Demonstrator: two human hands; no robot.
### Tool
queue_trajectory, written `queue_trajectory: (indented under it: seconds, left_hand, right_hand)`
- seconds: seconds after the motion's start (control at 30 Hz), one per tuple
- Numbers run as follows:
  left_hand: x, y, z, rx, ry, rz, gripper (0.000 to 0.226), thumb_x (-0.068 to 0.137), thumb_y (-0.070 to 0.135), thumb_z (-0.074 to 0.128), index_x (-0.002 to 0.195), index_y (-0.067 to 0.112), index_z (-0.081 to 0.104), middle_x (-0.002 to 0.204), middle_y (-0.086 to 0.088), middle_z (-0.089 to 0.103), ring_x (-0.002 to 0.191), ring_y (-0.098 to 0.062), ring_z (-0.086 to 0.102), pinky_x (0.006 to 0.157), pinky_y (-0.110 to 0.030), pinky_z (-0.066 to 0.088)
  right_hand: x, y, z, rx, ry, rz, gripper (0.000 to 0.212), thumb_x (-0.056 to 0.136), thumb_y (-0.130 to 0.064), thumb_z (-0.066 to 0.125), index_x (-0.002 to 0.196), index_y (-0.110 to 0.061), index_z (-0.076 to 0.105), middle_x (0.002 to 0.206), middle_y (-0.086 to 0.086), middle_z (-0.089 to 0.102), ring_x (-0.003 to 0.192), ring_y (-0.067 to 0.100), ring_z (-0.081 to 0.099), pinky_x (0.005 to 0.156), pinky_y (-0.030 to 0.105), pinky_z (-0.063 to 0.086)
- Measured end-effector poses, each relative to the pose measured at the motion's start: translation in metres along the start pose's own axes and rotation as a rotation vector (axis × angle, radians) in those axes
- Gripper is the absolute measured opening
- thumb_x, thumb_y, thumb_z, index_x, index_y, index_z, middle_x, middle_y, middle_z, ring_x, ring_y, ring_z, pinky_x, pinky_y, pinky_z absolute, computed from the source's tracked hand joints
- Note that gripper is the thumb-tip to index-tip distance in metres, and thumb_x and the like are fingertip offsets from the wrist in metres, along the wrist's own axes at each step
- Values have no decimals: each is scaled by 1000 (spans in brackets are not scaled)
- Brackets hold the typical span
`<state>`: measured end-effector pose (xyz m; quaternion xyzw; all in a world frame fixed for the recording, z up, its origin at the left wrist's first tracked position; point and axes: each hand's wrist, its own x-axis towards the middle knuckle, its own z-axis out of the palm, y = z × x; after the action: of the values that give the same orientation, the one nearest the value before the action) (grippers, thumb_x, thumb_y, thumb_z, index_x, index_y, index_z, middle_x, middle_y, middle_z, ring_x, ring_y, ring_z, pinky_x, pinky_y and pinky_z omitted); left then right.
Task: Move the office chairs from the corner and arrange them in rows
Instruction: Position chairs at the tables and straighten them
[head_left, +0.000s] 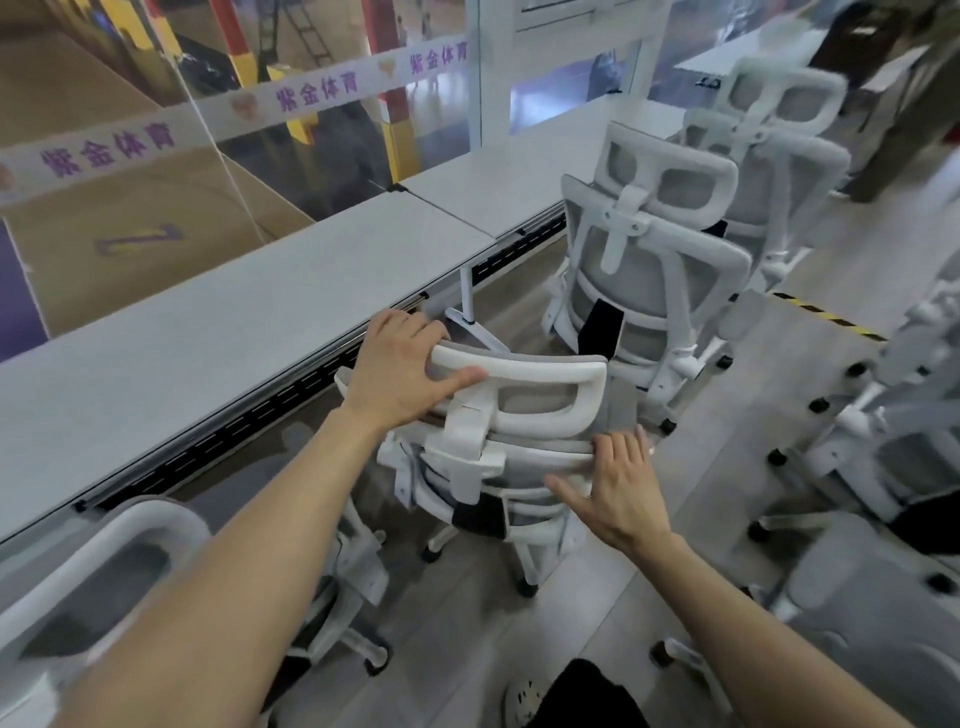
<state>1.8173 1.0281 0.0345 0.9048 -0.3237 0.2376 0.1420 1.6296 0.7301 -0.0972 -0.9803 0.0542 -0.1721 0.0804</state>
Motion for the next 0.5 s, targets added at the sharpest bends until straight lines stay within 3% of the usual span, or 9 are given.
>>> queue_trajectory:
  seconds: [0.13,0.5]
  left_hand:
    - [-12,12,6,-6,72,-80,82,92,97,45,99,18,67,95,4,62,96,-23,56,109,-44,42]
    - [9,50,54,147,286,-174,59,94,72,67,93,12,67,90,-3,60,87,-30,56,95,-52,44]
  right_hand:
    - [16,1,2,45,75,-37,73,94,-86,54,92,-14,46,92,4,51,95,30,54,128,56,31]
    - [98,87,22,125,75,-249,73,93,-84,60,97,-11,53,97,4,52,100,29,52,121,51,38]
